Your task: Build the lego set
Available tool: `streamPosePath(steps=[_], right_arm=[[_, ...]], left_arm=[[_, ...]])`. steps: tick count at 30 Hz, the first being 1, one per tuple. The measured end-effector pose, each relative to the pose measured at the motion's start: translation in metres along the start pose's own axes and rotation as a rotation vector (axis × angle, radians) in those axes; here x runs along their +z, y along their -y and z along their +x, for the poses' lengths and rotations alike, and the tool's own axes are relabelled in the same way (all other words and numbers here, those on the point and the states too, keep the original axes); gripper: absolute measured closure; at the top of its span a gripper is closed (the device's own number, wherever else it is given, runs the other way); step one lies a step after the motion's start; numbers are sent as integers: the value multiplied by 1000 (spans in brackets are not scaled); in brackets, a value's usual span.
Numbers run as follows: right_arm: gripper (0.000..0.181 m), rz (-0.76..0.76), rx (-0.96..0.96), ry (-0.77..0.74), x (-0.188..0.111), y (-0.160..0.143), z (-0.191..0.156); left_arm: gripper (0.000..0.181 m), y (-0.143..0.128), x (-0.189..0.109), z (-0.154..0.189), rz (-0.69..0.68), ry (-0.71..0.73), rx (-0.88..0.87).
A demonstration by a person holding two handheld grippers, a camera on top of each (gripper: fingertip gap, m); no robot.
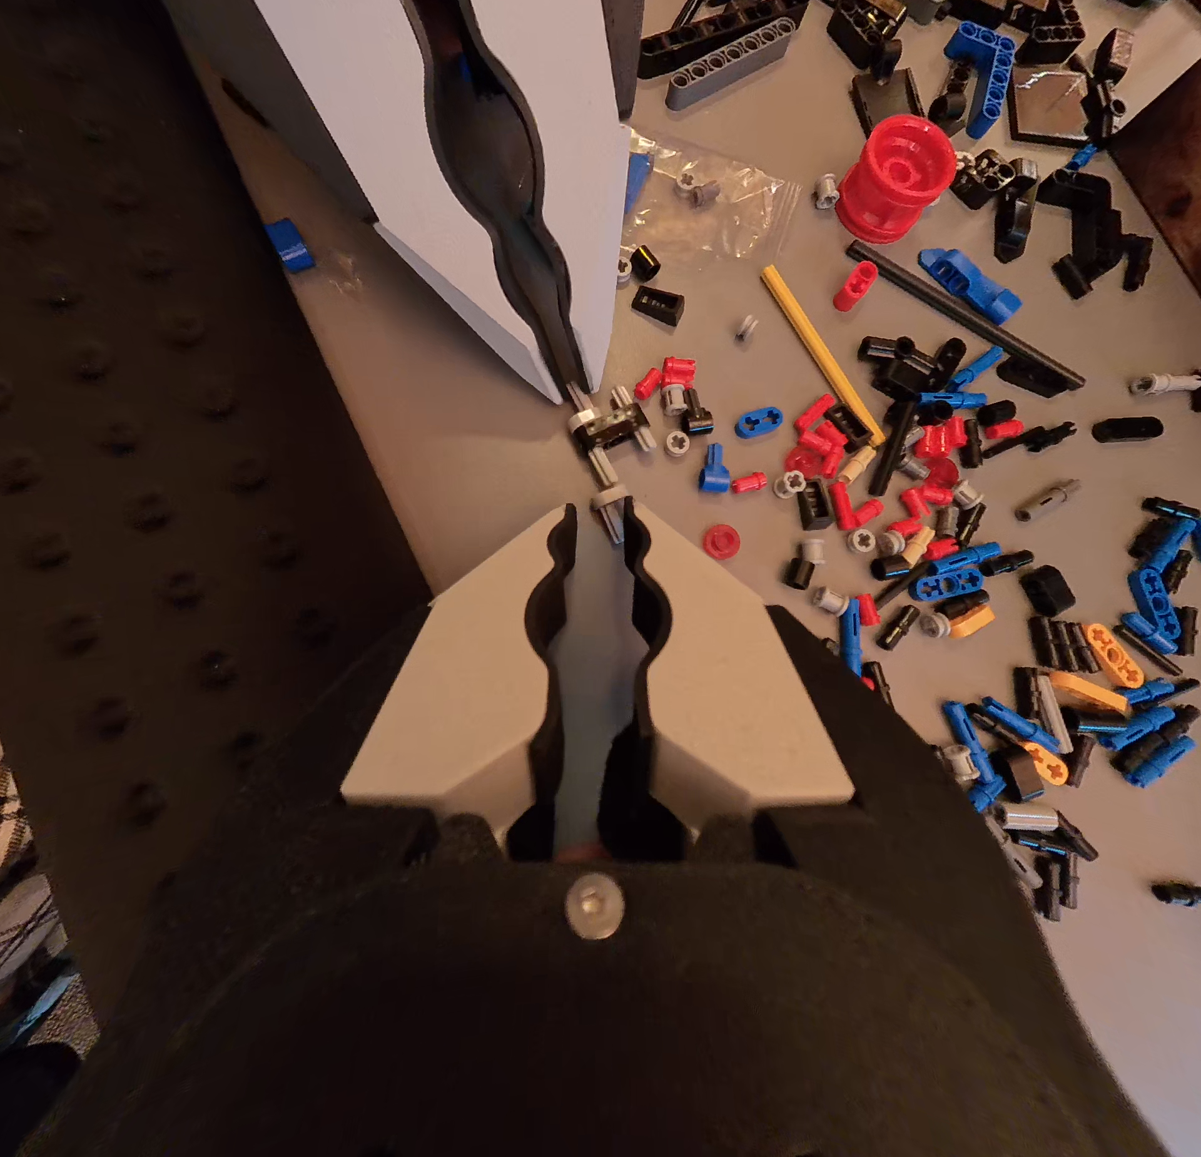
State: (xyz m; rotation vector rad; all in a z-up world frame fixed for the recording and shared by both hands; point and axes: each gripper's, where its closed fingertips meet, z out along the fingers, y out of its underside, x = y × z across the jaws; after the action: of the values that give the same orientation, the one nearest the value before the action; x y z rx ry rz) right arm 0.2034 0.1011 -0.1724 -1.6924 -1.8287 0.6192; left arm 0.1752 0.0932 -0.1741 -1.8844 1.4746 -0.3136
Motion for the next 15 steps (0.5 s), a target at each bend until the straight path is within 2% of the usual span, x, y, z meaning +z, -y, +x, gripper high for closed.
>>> streamPosePath(steps=[6, 15], right_arm=[[167, 5, 6, 3, 0, 0, 0], [166, 3, 3, 0, 0, 0, 0]], left_arm=[[169, -2, -3, 0, 0, -15, -2], [171, -2, -3, 1, 2, -20, 1]])
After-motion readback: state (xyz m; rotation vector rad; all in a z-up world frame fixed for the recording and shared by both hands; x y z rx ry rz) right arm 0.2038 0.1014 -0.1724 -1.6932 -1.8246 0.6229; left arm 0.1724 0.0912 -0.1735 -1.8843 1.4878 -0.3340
